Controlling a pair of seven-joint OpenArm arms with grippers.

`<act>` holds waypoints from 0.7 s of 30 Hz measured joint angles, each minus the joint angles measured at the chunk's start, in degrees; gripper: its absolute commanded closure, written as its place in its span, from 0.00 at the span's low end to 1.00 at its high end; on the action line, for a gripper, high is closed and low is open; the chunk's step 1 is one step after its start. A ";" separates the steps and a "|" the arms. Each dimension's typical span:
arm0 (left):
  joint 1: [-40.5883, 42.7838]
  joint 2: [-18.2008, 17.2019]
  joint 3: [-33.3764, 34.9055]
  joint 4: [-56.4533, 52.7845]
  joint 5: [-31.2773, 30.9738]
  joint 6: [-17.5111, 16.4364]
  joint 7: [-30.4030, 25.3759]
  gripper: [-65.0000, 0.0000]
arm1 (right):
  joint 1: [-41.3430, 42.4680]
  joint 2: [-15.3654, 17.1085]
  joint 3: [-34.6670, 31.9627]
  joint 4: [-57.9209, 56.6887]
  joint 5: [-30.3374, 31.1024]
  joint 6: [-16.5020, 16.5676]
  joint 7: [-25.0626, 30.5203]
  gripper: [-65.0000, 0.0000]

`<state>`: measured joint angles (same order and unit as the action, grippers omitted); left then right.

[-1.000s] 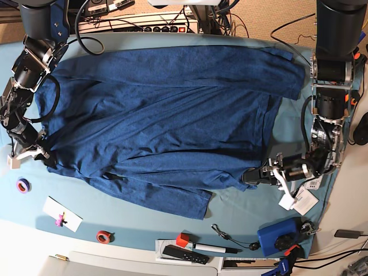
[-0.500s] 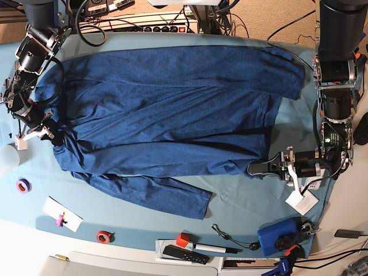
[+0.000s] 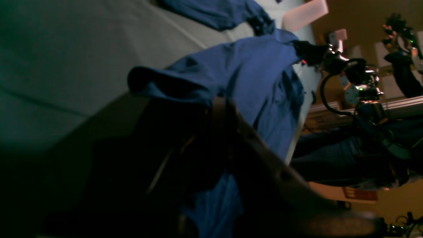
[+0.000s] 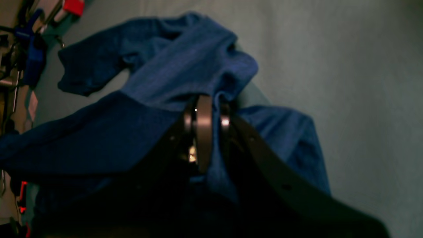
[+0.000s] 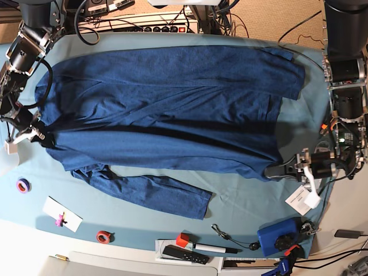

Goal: Layout the t-shirt on the table in an organized manner, then fold the t-shirt properly
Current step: 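Pull the held shirt edges apart with both grippers to stretch it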

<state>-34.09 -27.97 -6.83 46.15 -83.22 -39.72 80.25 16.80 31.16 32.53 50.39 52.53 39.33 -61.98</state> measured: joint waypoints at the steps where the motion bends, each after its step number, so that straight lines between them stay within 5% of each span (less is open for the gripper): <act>1: 0.02 -0.35 0.00 0.00 0.02 0.00 0.00 1.00 | -0.50 0.28 0.04 0.00 0.46 0.02 -0.24 1.00; 10: 4.17 -0.15 0.00 1.36 -0.15 0.00 0.00 1.00 | -6.21 0.26 1.66 5.11 4.55 -0.02 -2.56 1.00; 21: 14.51 -0.68 0.02 17.64 -0.22 -0.02 0.35 1.00 | -16.13 0.11 1.68 18.45 4.81 0.22 -2.54 1.00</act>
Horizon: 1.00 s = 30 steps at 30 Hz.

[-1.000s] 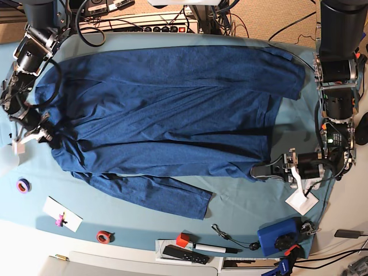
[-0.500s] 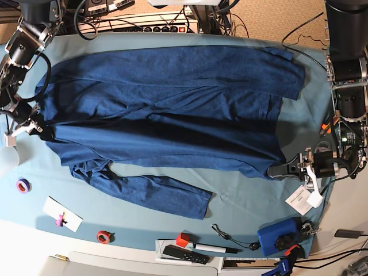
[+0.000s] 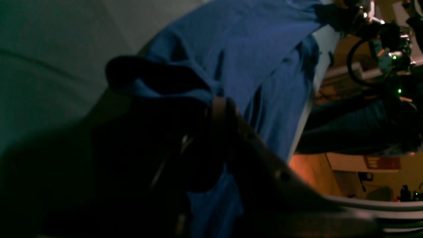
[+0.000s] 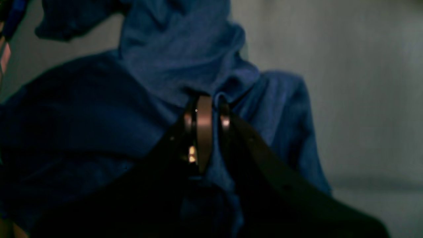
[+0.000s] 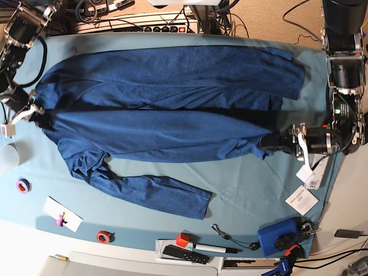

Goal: Layout the t-shirt on the table in an organized manner, then fold the t-shirt properly
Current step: 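Pull the held shirt edges apart with both grippers to stretch it, then open the left gripper and lift it off the shirt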

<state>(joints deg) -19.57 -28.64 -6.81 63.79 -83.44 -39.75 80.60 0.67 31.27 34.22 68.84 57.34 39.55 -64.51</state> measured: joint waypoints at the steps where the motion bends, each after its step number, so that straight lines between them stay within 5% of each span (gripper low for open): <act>1: 0.44 -0.35 0.00 -0.02 0.02 0.00 0.00 1.00 | -0.74 0.00 0.00 0.04 -0.24 -0.02 0.07 1.00; 12: 1.92 -3.37 0.02 -0.02 1.57 0.02 -8.26 1.00 | -2.84 -0.02 0.00 0.07 -9.18 0.22 5.01 1.00; 24: 5.31 -3.28 0.02 0.00 4.72 0.02 -8.26 1.00 | -3.34 -0.07 0.00 0.07 -9.51 0.39 4.07 1.00; 26: 6.12 -3.26 0.04 0.00 4.76 0.04 -8.26 0.82 | -3.34 -0.07 0.00 0.07 -9.51 0.39 4.04 0.92; 28: 6.36 -3.26 0.02 0.00 6.05 0.04 -8.44 0.60 | -3.34 -0.07 0.00 0.07 -9.70 0.37 3.93 0.65; 30: 6.34 -3.26 0.02 0.00 7.69 0.02 -10.47 0.53 | -3.37 -0.02 0.00 0.07 -9.79 0.35 4.13 0.57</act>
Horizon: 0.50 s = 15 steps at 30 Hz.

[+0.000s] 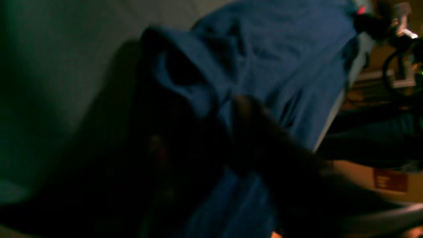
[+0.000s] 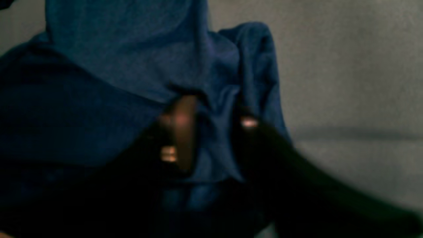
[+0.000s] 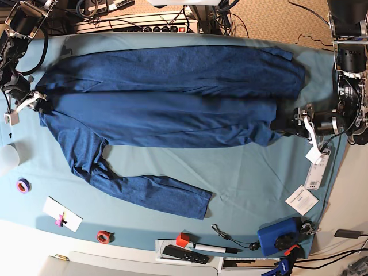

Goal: Layout the t-shirt on the table in an organized manner, then fold the t-shirt properly
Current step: 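Open the left gripper and lift it off the shirt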

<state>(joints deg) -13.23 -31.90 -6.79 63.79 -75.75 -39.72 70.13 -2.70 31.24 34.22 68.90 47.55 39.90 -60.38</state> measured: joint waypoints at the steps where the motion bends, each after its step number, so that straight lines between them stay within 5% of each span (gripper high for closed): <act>1: -0.04 -0.02 0.02 0.00 1.05 0.02 -1.18 0.53 | 0.00 0.00 0.00 0.00 -0.17 0.02 0.85 0.57; 5: -0.92 -1.38 0.00 -0.09 1.70 0.02 -8.00 0.53 | 0.33 0.07 0.00 0.00 -0.37 -0.02 6.10 0.57; 15: -11.26 -4.63 -8.70 0.00 3.63 0.22 -9.57 0.53 | 9.90 0.15 0.02 -0.04 -1.31 -0.04 6.60 0.57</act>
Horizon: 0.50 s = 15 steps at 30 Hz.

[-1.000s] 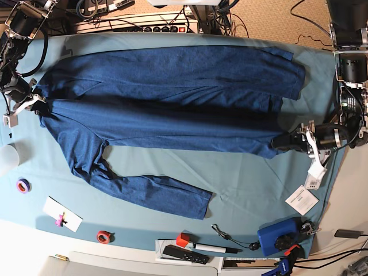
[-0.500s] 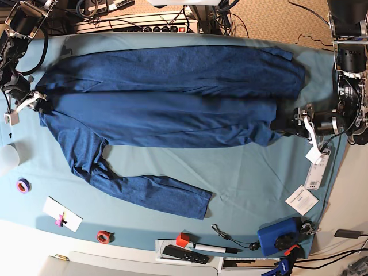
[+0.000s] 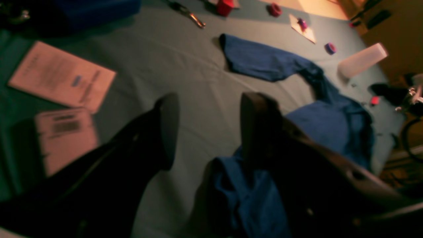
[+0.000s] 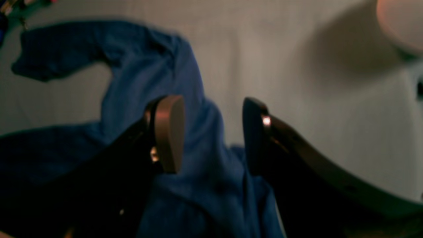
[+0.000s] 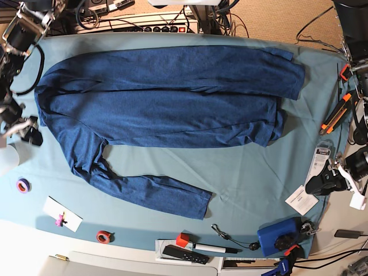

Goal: Layout the t-shirt on the table in an organized manner, then fold the t-shirt properly
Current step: 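Open the left gripper and lift it off the shirt, then grasp the loose sleeve with the right gripper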

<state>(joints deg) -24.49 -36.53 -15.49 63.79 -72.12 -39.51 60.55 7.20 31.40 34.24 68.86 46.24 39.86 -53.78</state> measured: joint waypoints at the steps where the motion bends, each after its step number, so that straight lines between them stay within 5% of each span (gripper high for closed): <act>1: 0.00 0.00 0.00 0.00 0.72 0.02 0.04 0.53 | 1.09 -0.15 0.00 0.00 -1.31 0.04 0.22 0.57; 8: 0.68 0.00 0.04 0.00 1.68 0.00 0.04 0.53 | 6.73 -4.83 -1.40 -0.02 -9.73 -0.13 2.71 0.57; 15: 0.66 0.02 0.02 -0.04 3.82 0.00 0.17 0.53 | 10.47 -5.90 -12.98 -10.36 -18.32 -2.38 11.13 0.57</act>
<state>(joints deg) -23.83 -36.51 -15.46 63.75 -68.29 -39.51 60.73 17.67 25.50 21.26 58.50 27.92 37.47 -42.65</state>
